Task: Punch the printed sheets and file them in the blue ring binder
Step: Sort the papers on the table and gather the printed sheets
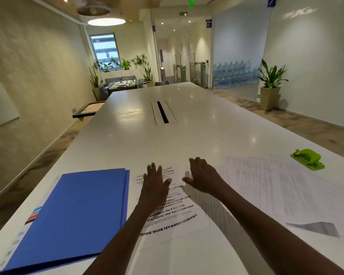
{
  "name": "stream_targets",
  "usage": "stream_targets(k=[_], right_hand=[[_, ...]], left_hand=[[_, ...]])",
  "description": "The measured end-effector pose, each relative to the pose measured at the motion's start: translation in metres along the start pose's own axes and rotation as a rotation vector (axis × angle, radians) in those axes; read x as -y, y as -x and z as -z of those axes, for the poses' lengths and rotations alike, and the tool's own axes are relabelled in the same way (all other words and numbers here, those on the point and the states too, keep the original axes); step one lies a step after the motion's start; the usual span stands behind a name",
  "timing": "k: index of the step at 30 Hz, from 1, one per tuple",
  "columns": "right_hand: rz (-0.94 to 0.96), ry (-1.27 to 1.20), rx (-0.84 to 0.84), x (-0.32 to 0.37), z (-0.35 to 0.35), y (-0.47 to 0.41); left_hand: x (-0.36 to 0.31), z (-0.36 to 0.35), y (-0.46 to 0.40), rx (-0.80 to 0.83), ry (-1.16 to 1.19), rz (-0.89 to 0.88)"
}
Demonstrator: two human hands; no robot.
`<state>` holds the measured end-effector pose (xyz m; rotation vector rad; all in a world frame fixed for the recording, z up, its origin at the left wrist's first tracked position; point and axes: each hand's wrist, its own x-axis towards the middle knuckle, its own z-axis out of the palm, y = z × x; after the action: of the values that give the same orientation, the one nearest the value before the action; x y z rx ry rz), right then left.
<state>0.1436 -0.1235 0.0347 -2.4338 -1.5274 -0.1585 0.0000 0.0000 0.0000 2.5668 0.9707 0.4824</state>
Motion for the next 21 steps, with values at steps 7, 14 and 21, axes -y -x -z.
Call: stream_targets(k=[7,14,21], right_hand=[[-0.437,0.048,0.025,-0.006,-0.005,0.023],[-0.721,0.038,0.050,-0.019,-0.006,0.040],[-0.829,0.023,0.092,-0.019,0.002,0.041]], left_hand=[[-0.003,-0.020,0.012,0.091,0.006,-0.021],[0.004,-0.031,0.020,0.062,-0.032,-0.016],[0.002,-0.030,0.019,0.121,-0.095,-0.023]])
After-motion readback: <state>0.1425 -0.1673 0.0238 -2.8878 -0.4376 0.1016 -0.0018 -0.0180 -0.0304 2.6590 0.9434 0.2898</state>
